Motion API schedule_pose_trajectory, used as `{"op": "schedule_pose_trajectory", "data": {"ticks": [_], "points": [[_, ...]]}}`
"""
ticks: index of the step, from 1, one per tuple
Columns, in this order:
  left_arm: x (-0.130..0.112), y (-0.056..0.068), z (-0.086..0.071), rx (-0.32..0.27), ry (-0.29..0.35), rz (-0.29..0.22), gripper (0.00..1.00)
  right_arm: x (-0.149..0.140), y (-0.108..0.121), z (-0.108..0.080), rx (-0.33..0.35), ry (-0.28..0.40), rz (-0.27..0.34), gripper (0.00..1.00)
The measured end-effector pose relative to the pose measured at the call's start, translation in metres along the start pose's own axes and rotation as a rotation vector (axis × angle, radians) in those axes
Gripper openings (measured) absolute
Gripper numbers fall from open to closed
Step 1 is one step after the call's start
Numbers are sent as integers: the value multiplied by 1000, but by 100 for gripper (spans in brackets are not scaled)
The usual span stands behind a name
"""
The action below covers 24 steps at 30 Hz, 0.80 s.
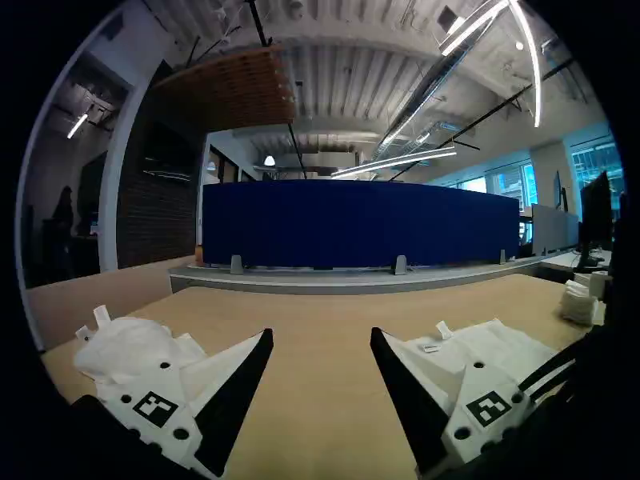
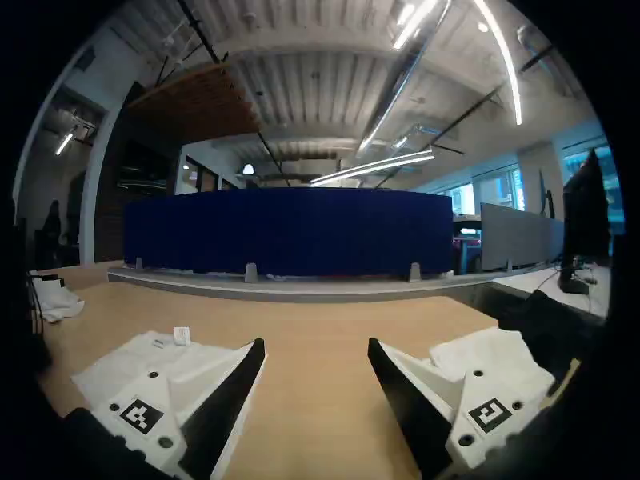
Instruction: Fold towel
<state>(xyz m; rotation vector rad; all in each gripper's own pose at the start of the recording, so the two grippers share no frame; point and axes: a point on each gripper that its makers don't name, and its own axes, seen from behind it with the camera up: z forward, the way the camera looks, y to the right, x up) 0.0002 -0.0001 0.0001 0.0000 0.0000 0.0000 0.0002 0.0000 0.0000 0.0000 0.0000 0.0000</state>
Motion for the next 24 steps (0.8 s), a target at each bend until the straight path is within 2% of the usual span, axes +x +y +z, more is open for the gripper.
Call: {"op": "schedule_pose_trajectory", "data": {"ticks": [3, 7, 15, 24], "points": [[14, -7, 3, 2, 2, -2, 90, 20, -2, -4, 1, 4, 1, 100], [44, -9, 5, 2, 5, 2, 90, 50, -2, -9, -7, 5, 1, 100], [112, -4, -1, -6, 11, 1, 90, 117, -1, -20, -22, 8, -32, 100], [176, 4, -13, -20, 2, 17, 90, 192, 1, -33, -29, 34, -27, 100]]}}
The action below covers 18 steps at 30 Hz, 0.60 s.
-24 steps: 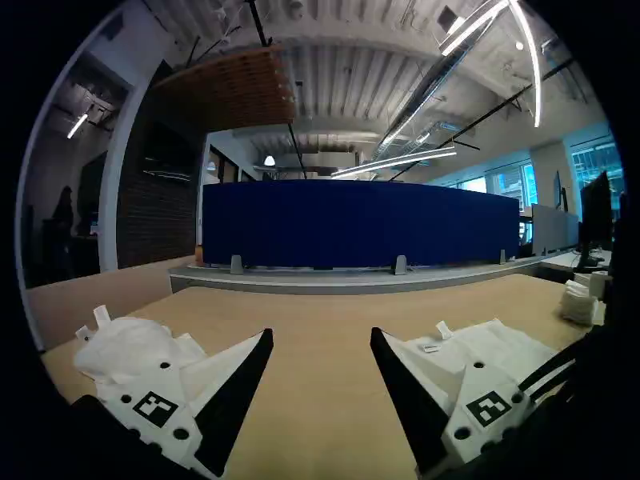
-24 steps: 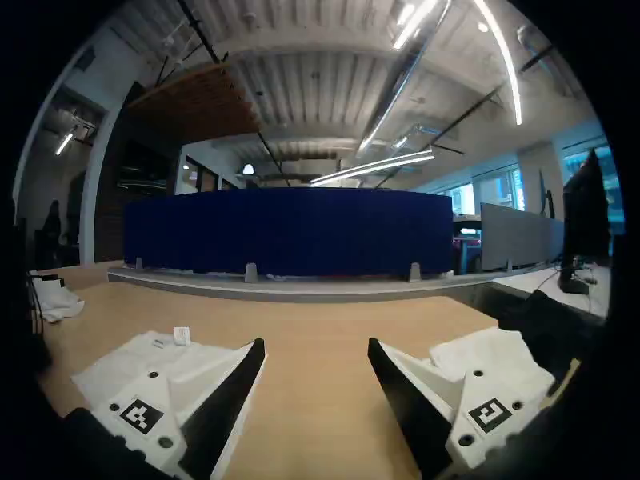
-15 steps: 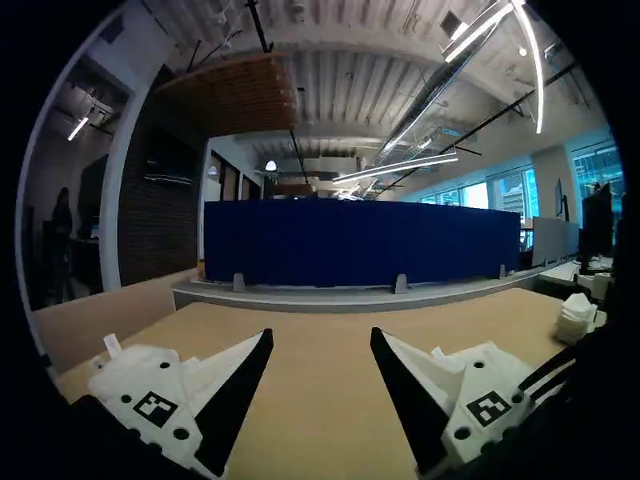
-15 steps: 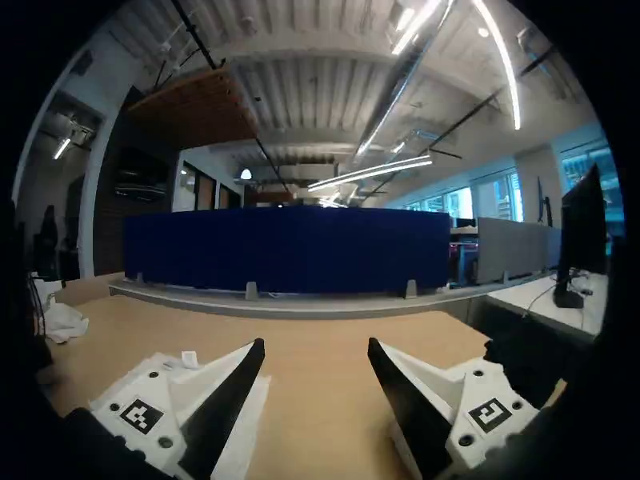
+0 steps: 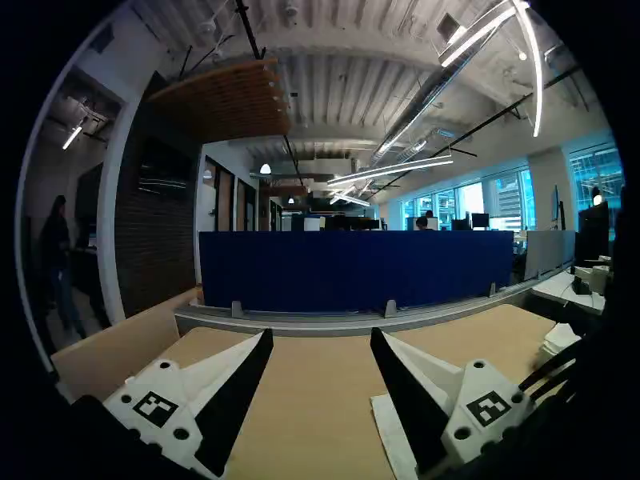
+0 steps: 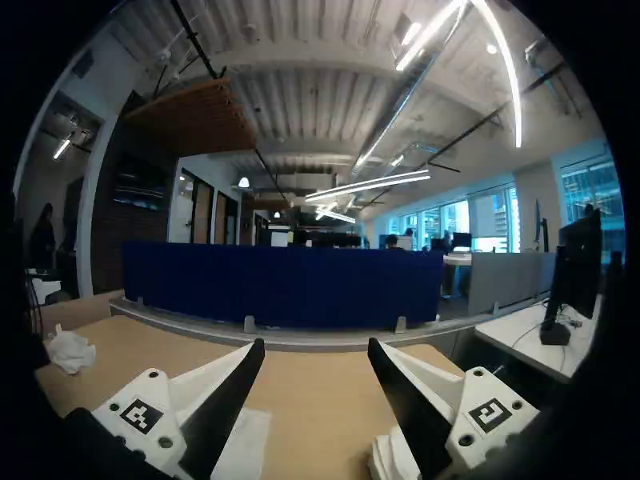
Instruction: Fold towel
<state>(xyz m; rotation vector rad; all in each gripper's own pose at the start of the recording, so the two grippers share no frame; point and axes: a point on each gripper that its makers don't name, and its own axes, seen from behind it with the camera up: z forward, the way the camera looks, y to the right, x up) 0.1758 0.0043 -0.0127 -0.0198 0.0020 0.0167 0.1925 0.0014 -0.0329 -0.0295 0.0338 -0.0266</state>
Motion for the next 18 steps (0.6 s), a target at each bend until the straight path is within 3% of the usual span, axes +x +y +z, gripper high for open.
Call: {"op": "schedule_pose_trajectory", "data": {"ticks": [9, 18], "points": [[22, 14, -9, -40, -41, 1, 90, 21, -1, -4, 18, -28, -5, 100], [13, 42, -17, -168, -138, 54, 90, 10, -30, -10, 155, -128, -55, 100]]}}
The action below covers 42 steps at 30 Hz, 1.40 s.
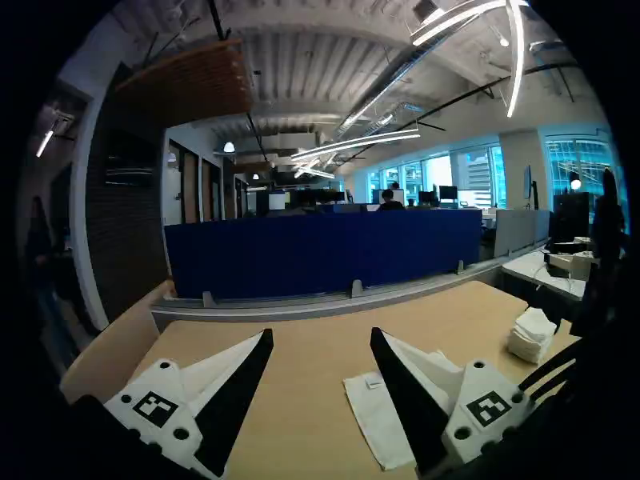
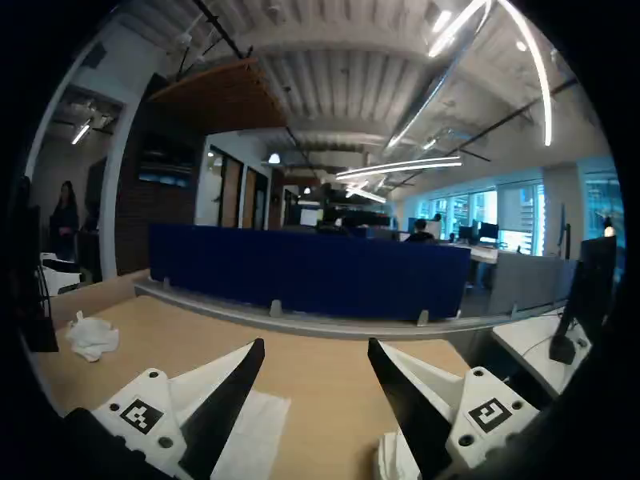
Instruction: Fold towel
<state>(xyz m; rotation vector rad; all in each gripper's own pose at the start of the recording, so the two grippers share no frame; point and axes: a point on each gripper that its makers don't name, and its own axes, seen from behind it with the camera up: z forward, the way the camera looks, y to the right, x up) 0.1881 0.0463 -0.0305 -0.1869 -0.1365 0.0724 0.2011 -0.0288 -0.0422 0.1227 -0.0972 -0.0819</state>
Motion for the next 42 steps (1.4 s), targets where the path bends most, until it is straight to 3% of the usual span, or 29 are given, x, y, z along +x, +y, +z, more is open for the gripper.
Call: {"op": "schedule_pose_trajectory", "data": {"ticks": [9, 15, 21, 33, 42], "points": [[-23, 24, 0, -135, -105, 44, 90, -21, -40, -1, 165, -132, -84, 100], [-35, 32, 2, -178, -141, 62, 90, -35, -56, 0, 209, -169, -126, 100], [-57, 45, 6, -216, -179, 83, 90, -60, -66, 2, 233, -201, -123, 100], [-130, 75, 11, -282, -282, 107, 90, -126, -68, 7, 251, -278, -140, 100], [-197, 93, 7, -326, -399, 116, 90, -186, -75, 8, 278, -363, -153, 100]]}}
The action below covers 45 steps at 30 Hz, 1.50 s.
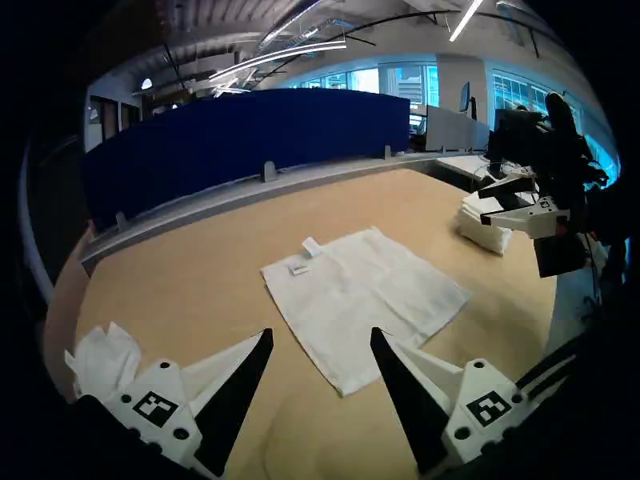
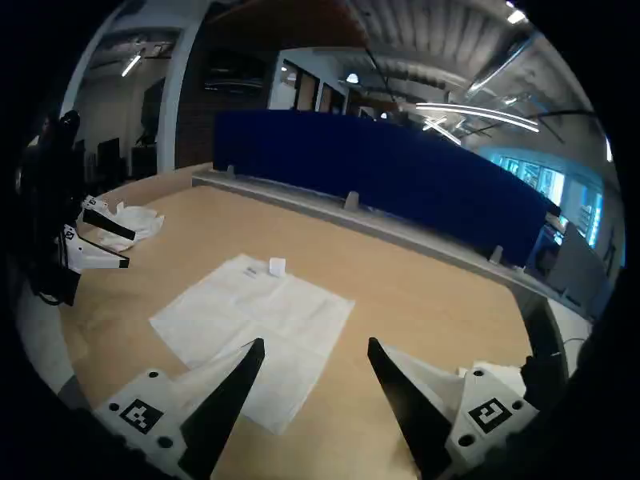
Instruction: Fold towel
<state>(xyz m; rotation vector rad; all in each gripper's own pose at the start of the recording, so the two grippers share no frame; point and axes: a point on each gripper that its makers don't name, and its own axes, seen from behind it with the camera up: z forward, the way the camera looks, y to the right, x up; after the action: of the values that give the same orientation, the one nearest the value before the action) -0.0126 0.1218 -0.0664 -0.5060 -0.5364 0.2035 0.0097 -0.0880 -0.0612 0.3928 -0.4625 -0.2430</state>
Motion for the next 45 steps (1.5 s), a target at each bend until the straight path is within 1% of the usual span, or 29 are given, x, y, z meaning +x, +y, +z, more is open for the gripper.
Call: {"op": "schedule_pose_trajectory", "data": {"ticks": [6, 9, 18, 24, 30, 34, 41, 43, 45], "points": [[-39, 9, 17, -28, -80, 3, 90, -37, -13, 16, 32, -64, -1, 100], [-54, 14, 23, -42, -112, -3, 90, -52, -18, 22, 41, -91, -2, 100], [-89, 19, 41, -62, -195, -26, 90, -99, -30, 34, 71, -180, 0, 100], [-100, 22, 48, -78, -226, -27, 90, -127, -33, 34, 85, -235, 5, 100], [-107, 25, 54, -91, -247, -20, 90, -139, -34, 32, 94, -257, 1, 99], [-109, 30, 56, -103, -261, -20, 90, -142, -34, 31, 98, -261, 0, 98], [-113, 34, 60, -108, -284, -19, 89, -148, -35, 31, 111, -272, 3, 92], [-114, 36, 62, -111, -289, -14, 88, -149, -35, 31, 112, -275, 2, 90], [-115, 37, 63, -111, -290, -7, 85, -152, -34, 32, 112, -282, 1, 86]]}}
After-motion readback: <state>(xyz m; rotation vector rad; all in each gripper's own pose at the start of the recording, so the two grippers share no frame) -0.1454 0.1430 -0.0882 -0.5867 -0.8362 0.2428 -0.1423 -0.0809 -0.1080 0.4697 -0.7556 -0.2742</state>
